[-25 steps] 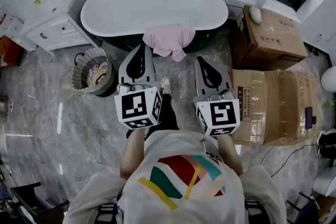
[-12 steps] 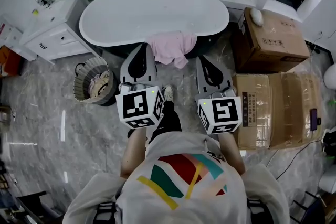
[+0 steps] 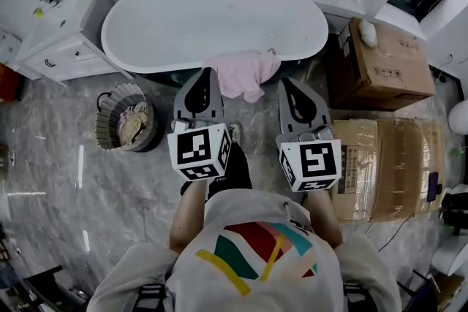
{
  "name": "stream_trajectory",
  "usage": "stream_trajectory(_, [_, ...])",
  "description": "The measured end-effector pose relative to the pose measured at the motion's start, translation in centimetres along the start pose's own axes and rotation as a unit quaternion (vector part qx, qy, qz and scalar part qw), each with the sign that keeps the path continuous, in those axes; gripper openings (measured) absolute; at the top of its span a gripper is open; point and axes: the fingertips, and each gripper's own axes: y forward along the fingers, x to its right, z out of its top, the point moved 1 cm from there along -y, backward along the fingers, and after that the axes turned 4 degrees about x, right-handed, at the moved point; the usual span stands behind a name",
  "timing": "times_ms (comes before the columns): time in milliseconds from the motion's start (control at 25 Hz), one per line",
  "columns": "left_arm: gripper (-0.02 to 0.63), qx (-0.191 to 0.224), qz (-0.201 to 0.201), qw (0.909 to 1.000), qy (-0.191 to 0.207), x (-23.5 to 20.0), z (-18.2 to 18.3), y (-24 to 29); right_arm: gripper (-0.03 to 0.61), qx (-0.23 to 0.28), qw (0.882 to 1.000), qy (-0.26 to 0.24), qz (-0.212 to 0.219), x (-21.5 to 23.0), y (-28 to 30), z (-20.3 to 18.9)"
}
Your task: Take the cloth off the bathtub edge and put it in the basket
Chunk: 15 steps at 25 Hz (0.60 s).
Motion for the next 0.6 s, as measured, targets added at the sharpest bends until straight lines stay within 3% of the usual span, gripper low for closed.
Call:
stream_trajectory(240, [0.017, -0.009, -0.001, 0.9999, -0.009, -3.8, -0.6, 7.3, 0.011, -0.009, 1.000, 0.006, -0.011, 1.9, 7.9, 0.0])
stream_trajectory(600, [0.017, 0.001, -0.004, 1.0000, -0.007, -9.7, 2.1, 19.9, 0.011, -0.013, 1.000, 0.018, -0.021, 5.2, 20.7, 1.6])
